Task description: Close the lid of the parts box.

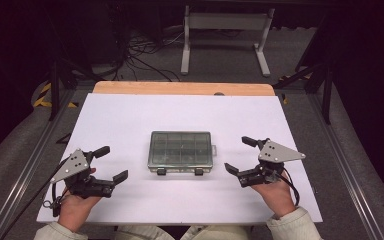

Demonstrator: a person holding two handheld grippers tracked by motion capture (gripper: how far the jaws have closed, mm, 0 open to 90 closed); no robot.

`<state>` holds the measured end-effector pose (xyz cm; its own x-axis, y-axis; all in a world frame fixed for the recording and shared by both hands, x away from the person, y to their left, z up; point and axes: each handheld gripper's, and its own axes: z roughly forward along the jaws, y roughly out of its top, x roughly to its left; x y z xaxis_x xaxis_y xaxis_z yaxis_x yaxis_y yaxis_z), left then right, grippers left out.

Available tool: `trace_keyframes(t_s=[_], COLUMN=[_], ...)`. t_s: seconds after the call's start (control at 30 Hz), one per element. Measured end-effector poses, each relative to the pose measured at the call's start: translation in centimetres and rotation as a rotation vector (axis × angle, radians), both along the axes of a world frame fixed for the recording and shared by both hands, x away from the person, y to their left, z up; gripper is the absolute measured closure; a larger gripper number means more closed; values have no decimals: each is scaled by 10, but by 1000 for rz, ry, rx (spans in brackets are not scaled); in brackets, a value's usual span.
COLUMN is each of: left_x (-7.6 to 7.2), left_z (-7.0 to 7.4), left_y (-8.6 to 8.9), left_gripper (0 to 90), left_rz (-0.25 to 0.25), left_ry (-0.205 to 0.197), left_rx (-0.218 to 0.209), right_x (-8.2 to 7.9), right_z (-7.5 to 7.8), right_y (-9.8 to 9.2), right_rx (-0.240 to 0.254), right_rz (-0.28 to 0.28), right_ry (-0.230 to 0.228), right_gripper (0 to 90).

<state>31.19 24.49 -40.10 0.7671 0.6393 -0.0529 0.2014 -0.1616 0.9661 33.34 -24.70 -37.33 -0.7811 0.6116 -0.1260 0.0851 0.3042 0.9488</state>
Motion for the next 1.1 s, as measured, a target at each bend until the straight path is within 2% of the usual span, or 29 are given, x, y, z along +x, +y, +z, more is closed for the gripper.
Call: trace_keyframes(t_s=[0.07,0.2,0.27,0.37,0.5,0.6,0.77,0.87,1.0,1.07,1.1], left_x=[-3,-8,-10,-12,-15,-16,-15,-14,-11,-9,-8], left_z=[-5,-11,-16,-22,-28,-35,-44,-47,-51,-52,-53], left_y=[4,12,14,18,23,26,28,30,29,29,28], left_gripper=[3,3,3,3,3,3,3,3,3,3,3], left_rz=[18,47,57,69,86,98,126,134,122,117,117], left_ry=[-12,-54,-64,-64,-90,-88,-69,-71,-59,-41,-34], left_rx=[-18,-17,-38,-23,-7,-24,15,18,51,51,37], right_x=[-3,-8,-9,-11,-11,-11,-13,-12,-9,-9,-9], right_z=[-1,-6,-8,-13,-21,-28,-39,-47,-51,-52,-52], right_y=[-4,-12,-15,-19,-24,-26,-31,-33,-36,-35,-35], right_rx=[7,28,31,37,26,21,23,21,35,33,27], right_rz=[-4,-18,-20,-21,-31,-46,-69,-75,-90,-91,-96], right_ry=[-13,-54,-61,-75,-79,-66,-57,-25,-11,-18,-19], right_gripper=[24,16,15,13,9,7,5,6,5,5,5])
